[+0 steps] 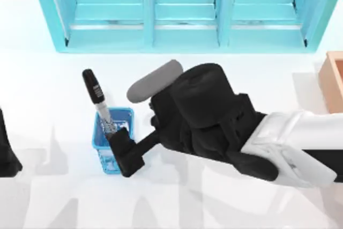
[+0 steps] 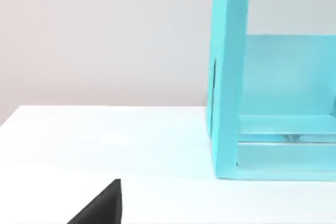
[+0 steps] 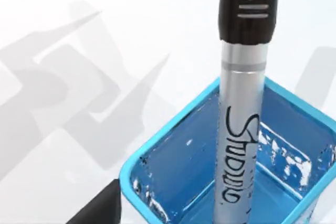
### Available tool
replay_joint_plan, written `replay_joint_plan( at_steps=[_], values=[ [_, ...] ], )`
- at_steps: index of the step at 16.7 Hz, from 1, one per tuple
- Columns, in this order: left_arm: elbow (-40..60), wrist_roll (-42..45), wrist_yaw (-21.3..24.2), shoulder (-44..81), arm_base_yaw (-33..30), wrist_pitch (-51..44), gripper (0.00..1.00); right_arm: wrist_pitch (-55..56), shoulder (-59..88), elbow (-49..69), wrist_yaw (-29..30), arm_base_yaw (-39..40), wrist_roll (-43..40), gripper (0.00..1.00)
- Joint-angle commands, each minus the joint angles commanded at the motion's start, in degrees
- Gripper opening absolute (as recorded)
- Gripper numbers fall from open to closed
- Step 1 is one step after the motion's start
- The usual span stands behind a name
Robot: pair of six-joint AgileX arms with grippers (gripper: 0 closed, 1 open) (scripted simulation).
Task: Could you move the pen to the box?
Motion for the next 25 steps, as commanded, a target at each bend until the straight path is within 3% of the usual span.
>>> replay_joint_plan(
  at_steps=[8,14,25],
  values=[
    [0.0,0.0,0.0,0.0,0.0,0.0,1.0,4.0,19.6,15.2,0.4,0.2,0.1,1.0],
    [0.0,0.0,0.0,0.0,0.0,0.0,1.0,4.5,21.8,17.2,0.4,0.1,0.1,1.0],
    [0.0,0.0,0.0,0.0,0.0,0.0,1.0,4.5,21.8,17.2,0.4,0.1,0.1,0.17]
  ],
)
